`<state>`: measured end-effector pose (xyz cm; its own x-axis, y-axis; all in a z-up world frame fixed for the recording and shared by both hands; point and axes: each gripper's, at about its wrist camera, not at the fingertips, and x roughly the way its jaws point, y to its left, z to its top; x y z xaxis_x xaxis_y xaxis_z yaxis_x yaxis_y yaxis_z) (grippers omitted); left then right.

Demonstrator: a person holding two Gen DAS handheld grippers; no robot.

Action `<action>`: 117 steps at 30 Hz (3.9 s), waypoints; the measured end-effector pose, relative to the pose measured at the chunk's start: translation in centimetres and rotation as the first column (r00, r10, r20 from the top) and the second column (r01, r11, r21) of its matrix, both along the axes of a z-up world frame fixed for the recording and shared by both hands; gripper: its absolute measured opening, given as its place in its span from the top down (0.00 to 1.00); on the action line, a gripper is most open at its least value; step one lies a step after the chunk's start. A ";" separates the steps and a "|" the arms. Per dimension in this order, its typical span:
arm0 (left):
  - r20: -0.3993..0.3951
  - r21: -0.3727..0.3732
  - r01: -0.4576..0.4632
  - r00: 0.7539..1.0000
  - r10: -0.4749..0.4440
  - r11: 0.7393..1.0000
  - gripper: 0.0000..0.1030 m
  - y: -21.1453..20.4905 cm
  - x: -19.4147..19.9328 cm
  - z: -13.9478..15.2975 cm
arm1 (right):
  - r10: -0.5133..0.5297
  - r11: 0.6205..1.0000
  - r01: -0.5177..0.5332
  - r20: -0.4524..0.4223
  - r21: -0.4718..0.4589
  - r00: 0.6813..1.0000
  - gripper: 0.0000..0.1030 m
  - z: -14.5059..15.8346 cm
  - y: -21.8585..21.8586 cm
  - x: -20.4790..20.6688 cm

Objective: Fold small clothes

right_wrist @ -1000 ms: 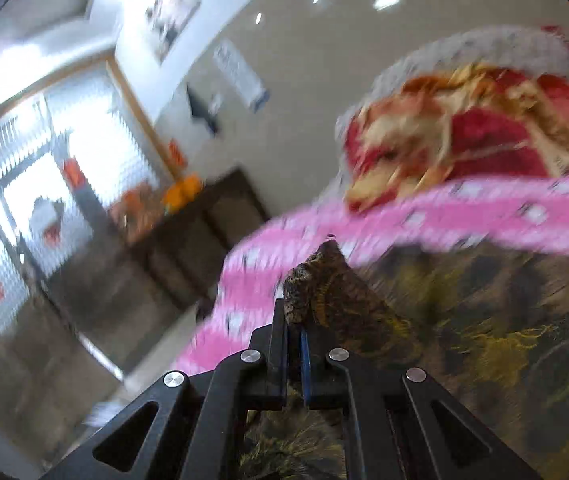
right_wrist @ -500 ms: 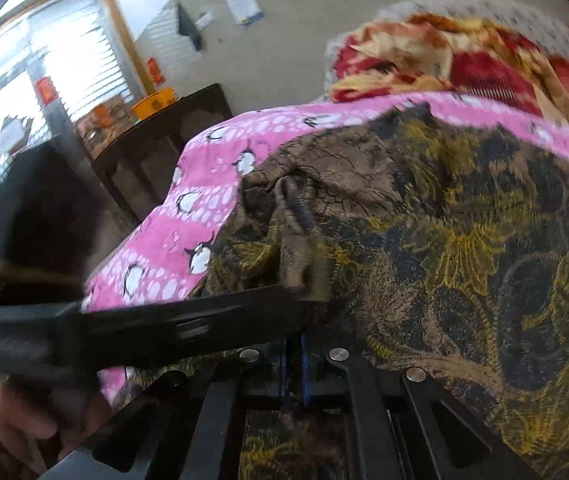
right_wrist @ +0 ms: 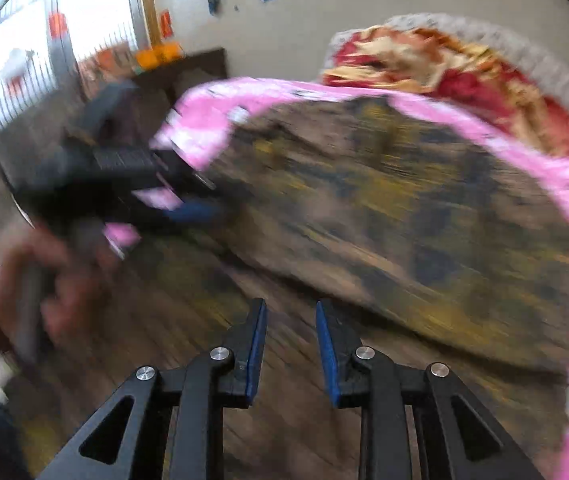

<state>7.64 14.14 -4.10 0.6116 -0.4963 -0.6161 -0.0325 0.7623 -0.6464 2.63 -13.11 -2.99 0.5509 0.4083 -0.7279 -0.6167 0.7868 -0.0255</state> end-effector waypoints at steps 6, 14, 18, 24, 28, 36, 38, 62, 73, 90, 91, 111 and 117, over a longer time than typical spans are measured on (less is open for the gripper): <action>-0.024 -0.027 -0.003 1.000 0.003 1.000 0.42 0.2 0.8 -0.6 | -0.198 0.980 0.199 -0.043 0.007 0.979 0.76 -1.9 -5.4 -0.2; -0.007 -0.092 -0.013 1.000 0.012 0.996 0.22 0.3 0.8 -0.3 | -0.216 0.969 0.222 0.061 -0.111 0.974 0.76 -2.3 -3.6 -1.1; 0.004 0.043 -0.043 0.999 0.043 0.998 0.33 -0.1 0.7 0.1 | -0.218 0.970 0.221 0.044 -0.098 0.975 0.76 -2.1 -3.8 -0.8; -0.036 0.320 -0.059 0.997 0.075 0.946 0.98 -1.9 1.6 0.4 | -0.225 0.969 0.228 0.039 -0.098 0.974 0.74 -2.3 -3.6 -0.3; 0.134 0.485 -0.045 0.991 -0.024 0.874 0.98 -4.5 0.6 5.2 | -0.231 0.969 0.232 0.029 -0.089 0.973 0.72 -2.3 -3.8 -0.1; 0.208 0.567 -0.122 0.978 0.002 0.815 0.97 -1.5 2.0 5.8 | -0.249 0.967 0.248 -0.003 -0.054 0.969 0.67 -2.4 -4.5 0.4; 0.091 0.571 -0.032 0.995 -0.025 0.821 0.97 -1.4 3.1 2.8 | -0.249 0.967 0.248 -0.003 -0.054 0.969 0.67 -2.4 -4.5 0.4; 0.068 0.581 -0.072 0.997 0.040 0.811 0.51 -4.4 5.1 -1.1 | -0.374 0.916 0.393 -0.183 0.079 0.909 0.86 -1.8 -13.3 11.6; 0.068 0.593 -0.090 0.996 0.062 0.800 0.50 -4.5 5.2 -1.2 | -0.430 0.877 0.457 -0.179 0.150 0.885 0.86 2.2 -14.5 12.7; 0.060 0.590 -0.095 0.995 0.074 0.802 0.48 -4.3 5.6 -1.7 | -0.402 0.912 0.405 -0.060 0.068 0.914 0.61 -1.6 -13.2 19.2; 0.060 0.589 -0.096 0.995 0.075 0.803 0.48 -4.2 5.6 -1.7 | -0.399 0.912 0.403 -0.064 0.075 0.915 0.61 -1.6 -13.4 19.2; 0.083 0.520 -0.107 0.994 0.075 0.848 0.49 -3.3 4.9 -1.4 | -0.448 0.893 0.449 0.104 0.014 0.888 0.57 3.6 -10.2 13.5; 0.088 0.493 -0.104 0.994 0.070 0.864 0.48 -3.2 4.5 -1.2 | -0.414 0.909 0.412 -0.012 -0.066 0.910 0.30 -2.8 -7.9 10.0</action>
<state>12.11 10.95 -5.32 0.6853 -0.0791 -0.7240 -0.0846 0.9787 -0.1871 12.63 -21.01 -5.75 0.6417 0.1028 -0.7600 -0.2381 0.9687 -0.0700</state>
